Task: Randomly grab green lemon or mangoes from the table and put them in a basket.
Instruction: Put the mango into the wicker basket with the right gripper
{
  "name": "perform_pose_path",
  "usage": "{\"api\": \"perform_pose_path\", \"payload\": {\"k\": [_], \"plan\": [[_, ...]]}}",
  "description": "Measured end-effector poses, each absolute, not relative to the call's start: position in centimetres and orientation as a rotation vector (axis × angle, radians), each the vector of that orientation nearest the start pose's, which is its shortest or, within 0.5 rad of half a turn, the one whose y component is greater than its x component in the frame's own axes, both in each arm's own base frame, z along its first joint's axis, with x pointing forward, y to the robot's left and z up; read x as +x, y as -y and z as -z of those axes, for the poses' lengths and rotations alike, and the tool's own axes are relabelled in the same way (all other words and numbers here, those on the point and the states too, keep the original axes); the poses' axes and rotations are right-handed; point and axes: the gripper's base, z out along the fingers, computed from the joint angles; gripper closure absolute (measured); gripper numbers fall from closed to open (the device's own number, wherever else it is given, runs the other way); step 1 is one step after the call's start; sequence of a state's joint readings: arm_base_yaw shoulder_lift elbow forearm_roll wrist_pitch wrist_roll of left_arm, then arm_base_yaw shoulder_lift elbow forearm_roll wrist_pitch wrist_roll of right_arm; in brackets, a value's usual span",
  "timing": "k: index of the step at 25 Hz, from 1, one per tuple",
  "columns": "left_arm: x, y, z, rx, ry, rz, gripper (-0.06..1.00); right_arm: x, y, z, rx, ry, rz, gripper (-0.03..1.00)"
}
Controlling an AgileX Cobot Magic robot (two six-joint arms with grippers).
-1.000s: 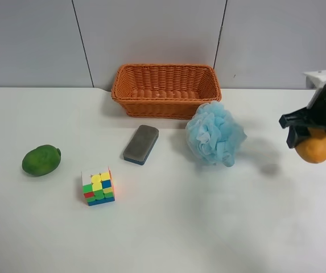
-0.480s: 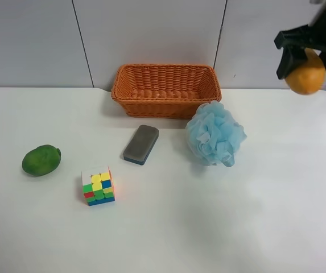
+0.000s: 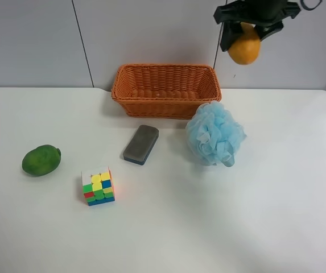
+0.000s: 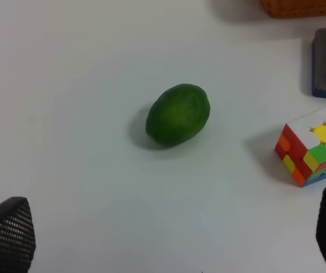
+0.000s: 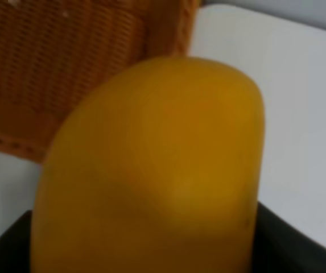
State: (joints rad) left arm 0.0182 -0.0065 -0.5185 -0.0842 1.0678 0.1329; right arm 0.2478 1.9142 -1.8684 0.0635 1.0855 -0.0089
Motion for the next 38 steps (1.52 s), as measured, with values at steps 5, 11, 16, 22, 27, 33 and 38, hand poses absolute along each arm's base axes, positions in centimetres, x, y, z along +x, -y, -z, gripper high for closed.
{"api": "perform_pose_path", "payload": {"k": [5, 11, 16, 22, 27, 33, 38], "plan": [[-0.8, 0.7, -28.2, 0.121, -2.02, 0.005, -0.05, 44.4, -13.5, -30.3, -0.349, -2.534, -0.192, 0.35], [-0.8, 0.7, -28.2, 0.121, -2.02, 0.005, -0.05, 47.4, -14.9, -25.4, -0.347, -2.476, -0.197, 0.35], [-0.8, 0.7, -28.2, 0.121, -2.02, 0.005, -0.05, 49.1, -15.5, -21.7, -0.336, -2.437, -0.2, 0.35], [-0.8, 0.7, -28.2, 0.121, -2.02, 0.005, -0.05, 50.2, -15.8, -18.3, -0.327, -2.435, -0.202, 0.35], [-0.8, 0.7, -28.2, 0.121, -2.02, 0.005, -0.05, 50.4, -15.9, -17.3, -0.325, -2.444, -0.202, 0.35], [-0.8, 0.7, -28.2, 0.121, -2.02, 0.005, -0.05, 50.4, -15.9, -17.2, -0.328, -2.447, -0.198, 0.34], [-0.8, 0.7, -28.2, 0.121, -2.02, 0.005, -0.05, 50.3, -15.8, -17.2, -0.338, -2.457, -0.186, 0.03]]}}
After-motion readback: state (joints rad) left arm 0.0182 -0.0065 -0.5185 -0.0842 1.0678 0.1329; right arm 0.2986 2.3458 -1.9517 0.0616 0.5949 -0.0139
